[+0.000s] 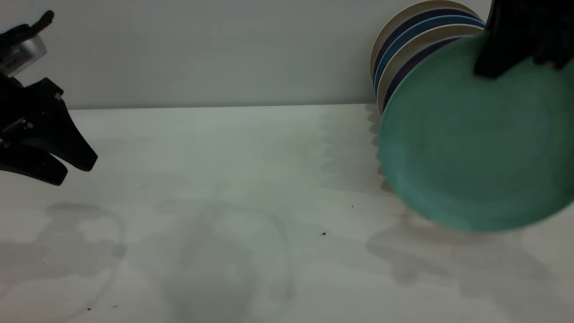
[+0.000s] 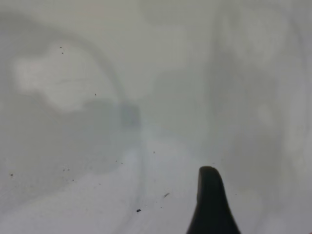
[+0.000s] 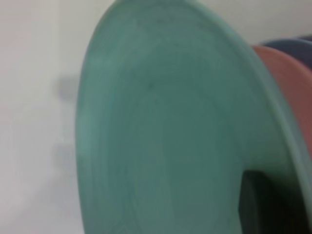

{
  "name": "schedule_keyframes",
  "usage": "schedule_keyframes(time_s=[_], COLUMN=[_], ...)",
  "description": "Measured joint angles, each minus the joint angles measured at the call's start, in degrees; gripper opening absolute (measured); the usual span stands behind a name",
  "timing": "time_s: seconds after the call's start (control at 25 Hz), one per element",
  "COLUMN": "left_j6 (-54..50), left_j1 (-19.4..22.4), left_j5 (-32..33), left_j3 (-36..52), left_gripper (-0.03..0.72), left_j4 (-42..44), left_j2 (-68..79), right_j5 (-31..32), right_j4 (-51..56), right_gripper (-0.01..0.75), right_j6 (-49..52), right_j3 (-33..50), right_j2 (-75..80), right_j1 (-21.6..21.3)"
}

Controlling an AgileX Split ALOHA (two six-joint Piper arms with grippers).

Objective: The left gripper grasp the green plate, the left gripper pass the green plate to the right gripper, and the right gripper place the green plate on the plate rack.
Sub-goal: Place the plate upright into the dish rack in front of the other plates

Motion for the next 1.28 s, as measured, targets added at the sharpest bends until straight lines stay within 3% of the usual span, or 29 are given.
schedule_keyframes(time_s=[0.56,0.92,1.28], left_j6=[-0.01,-0.06,0.00], left_j1=[0.00,0.00,0.00], left_j5=[-1.59,-3.10,-3.35], left_j3=[0.00,0.00,0.00], left_gripper=[0.539,0.539,0.539], left_j4=[0.00,0.00,0.00], left_j2=[0.00,0.00,0.00], right_j5=[0.04,1.77,-0.47], right_j4=[-8.13,1.22,4.80], right_gripper=[0.071,0.071,0.071], right_j6=[-0.32,-14.11,-18.90], right_j3=[-10.02,-12.48,-12.53], right_j2=[3.54,4.36,5.37], right_j1=[-1.59,-6.17,-6.56])
